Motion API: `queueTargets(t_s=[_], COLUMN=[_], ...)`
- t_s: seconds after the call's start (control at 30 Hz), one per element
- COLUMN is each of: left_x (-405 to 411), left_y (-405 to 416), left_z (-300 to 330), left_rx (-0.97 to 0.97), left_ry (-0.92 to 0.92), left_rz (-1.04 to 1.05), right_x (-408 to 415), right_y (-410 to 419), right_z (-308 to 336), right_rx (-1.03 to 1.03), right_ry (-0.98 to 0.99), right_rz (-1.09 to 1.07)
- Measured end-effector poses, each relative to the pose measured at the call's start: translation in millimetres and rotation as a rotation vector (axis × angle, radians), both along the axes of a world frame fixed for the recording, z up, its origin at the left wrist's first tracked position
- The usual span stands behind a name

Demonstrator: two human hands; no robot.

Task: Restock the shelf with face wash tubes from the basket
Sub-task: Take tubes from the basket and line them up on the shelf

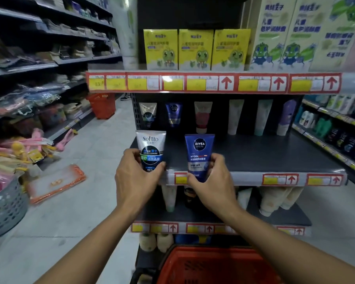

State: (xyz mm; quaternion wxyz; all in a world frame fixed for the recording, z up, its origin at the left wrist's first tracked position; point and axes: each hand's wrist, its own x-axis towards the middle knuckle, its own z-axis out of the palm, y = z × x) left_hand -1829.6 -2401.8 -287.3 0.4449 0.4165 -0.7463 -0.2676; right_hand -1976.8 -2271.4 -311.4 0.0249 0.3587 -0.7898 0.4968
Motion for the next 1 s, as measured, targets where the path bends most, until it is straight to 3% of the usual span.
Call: queueTargets(t_s=[0.33, 0.63, 0.8, 1.0], left_x=[-33.9, -34.8, -31.1, -51.5], left_y=[-77.5, -83.3, -85.7, -114.9], left_z=[0.6, -15.8, -15.7, -3.8], left_rx=[0.044, 0.044, -0.025, 0.026], left_ry=[-0.035, -0.044, -0.226, -0.395], left_rz=[-0.010, -0.003, 0.055, 0.073], right_x=[-31.6, -36.7, -36.2, -61.1], right_y=[-81.7, -93.6, -91.2, -123.6], right_z=[10.0, 1.8, 2.2, 15.3], right_rx=[0.004, 0.085, 0.274, 0.399], right_ry=[0.017, 0.071, 0.168, 0.045], right_rz=[-0.033, -0.047, -0.093, -0.047])
